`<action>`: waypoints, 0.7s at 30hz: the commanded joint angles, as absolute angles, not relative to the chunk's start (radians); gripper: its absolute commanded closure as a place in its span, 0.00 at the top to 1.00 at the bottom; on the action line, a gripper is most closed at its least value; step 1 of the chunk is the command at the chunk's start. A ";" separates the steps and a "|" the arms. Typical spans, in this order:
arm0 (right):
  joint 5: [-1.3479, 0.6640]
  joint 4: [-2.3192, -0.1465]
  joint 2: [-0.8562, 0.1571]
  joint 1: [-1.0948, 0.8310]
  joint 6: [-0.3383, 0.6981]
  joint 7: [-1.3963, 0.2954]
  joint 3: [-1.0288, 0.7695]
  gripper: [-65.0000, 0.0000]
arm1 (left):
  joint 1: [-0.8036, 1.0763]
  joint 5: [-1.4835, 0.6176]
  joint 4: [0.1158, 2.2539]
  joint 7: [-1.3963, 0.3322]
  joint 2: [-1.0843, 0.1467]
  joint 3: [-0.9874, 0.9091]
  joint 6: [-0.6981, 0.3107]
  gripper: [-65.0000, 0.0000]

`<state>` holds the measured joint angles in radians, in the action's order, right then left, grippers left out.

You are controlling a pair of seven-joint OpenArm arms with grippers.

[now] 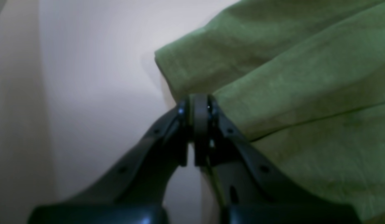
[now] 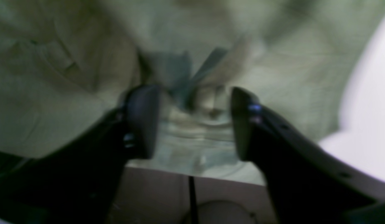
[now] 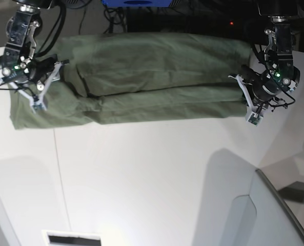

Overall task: Layout the t-shirt on the table in an organized manner, then fold the t-shirt properly
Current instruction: 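Slide the right gripper along the strip's end, smoothing the fold, then shift the left gripper along the strip's end and re-grasp it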

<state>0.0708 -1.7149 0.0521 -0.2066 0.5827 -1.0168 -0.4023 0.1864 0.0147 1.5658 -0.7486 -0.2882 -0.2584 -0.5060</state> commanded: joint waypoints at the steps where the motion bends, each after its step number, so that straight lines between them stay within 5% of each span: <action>1: 0.076 -1.771 0.045 -0.199 0.579 -1.007 -0.426 0.63 | 0.179 0.010 1.586 -0.737 -0.302 -0.265 -0.504 0.00; 4: 0.073 -1.833 0.033 -0.183 0.584 -0.989 -0.446 0.62 | 0.179 0.010 1.586 -0.737 -0.302 -0.265 -0.504 0.00; 8: 0.073 -1.718 -0.048 -0.082 0.585 -0.898 -0.441 0.48 | 0.179 0.010 1.586 -0.737 -0.312 -0.265 -0.504 0.00; 12: 0.073 -1.409 -0.122 0.091 0.585 -0.845 -0.444 0.00 | 0.179 0.010 1.586 -0.737 -0.312 -0.265 -0.504 0.00; 21: 0.074 -1.013 -0.213 0.259 0.584 -0.702 -0.447 0.00 | 0.179 0.010 1.578 -0.737 -0.312 -0.265 -0.504 0.00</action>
